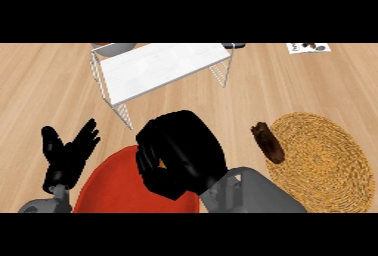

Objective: Pick the lemon from the placemat and place it in the tiered shelf

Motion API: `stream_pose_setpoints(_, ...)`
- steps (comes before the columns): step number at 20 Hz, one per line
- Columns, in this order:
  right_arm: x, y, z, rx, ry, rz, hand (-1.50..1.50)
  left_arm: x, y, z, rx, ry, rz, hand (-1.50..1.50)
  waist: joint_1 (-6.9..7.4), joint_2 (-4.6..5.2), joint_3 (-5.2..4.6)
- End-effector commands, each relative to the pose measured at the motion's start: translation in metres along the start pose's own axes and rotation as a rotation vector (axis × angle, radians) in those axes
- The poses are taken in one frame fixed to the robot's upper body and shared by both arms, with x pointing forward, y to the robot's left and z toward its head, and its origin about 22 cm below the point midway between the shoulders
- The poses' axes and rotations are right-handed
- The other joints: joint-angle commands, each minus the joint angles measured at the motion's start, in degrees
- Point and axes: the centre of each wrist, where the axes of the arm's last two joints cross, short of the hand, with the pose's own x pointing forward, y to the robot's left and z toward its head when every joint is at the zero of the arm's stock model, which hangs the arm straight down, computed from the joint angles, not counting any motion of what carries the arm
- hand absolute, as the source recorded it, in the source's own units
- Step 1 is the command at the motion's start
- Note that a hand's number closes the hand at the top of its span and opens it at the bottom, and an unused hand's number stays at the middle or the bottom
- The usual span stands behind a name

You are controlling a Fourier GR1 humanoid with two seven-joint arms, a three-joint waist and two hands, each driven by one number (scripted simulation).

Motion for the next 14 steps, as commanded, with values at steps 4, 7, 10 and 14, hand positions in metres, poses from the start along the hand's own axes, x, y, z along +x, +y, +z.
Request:
stream_pose_setpoints(4,0.078,-0.069,0.01,-0.174,0.043,-0.024,1.5,-0.004,0.013,0.004,0.026,0.004,0.001,0.0,0.07,0.37,-0.15)
stream_pose_setpoints(7,0.103,-0.098,0.009,-0.206,0.053,-0.018,1.5,-0.003,0.006,0.001,0.002,0.019,0.001,0.0,-0.11,0.38,-0.15)
stream_pose_setpoints(10,0.092,-0.137,-0.04,-0.238,0.093,-0.052,1.5,0.002,0.013,-0.005,-0.01,-0.005,-0.027,0.0,0.39,0.84,-0.16)
stream_pose_setpoints(14,0.101,-0.176,-0.048,-0.257,0.108,-0.077,1.5,-0.011,-0.005,0.007,-0.013,0.009,0.005,0.0,0.27,0.67,-0.12)
